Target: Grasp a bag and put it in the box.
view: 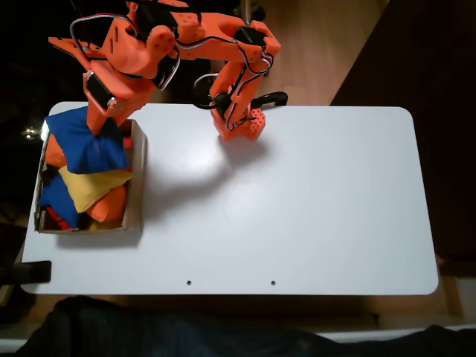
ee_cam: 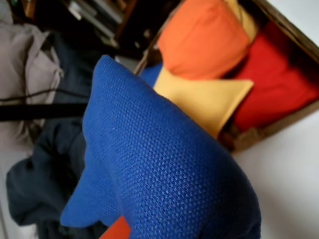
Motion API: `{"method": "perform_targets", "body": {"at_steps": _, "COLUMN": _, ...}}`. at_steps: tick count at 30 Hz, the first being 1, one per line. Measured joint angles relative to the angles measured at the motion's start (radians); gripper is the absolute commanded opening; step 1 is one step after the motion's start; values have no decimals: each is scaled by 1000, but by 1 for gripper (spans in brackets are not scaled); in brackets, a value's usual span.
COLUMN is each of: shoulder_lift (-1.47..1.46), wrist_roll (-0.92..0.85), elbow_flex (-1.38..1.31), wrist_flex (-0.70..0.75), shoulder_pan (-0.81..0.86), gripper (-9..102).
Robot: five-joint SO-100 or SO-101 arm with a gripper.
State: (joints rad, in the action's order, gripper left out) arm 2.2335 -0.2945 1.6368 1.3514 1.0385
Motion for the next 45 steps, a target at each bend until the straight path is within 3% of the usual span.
{"method": "perform_targets", "body": {"at_steps": 23, "shoulder_lift": -249, "wrist_roll": -80, "elbow_flex": 0, "wrist_flex": -189, "shoulder_pan": 144, "gripper": 0}}
{"method": "perform_targets", "body": {"at_steps": 45, "shoulder_lift": -403, "wrist_roll": -155, "elbow_flex": 0, "wrist_flex": -255, "shoulder_pan": 199, "gripper": 0}}
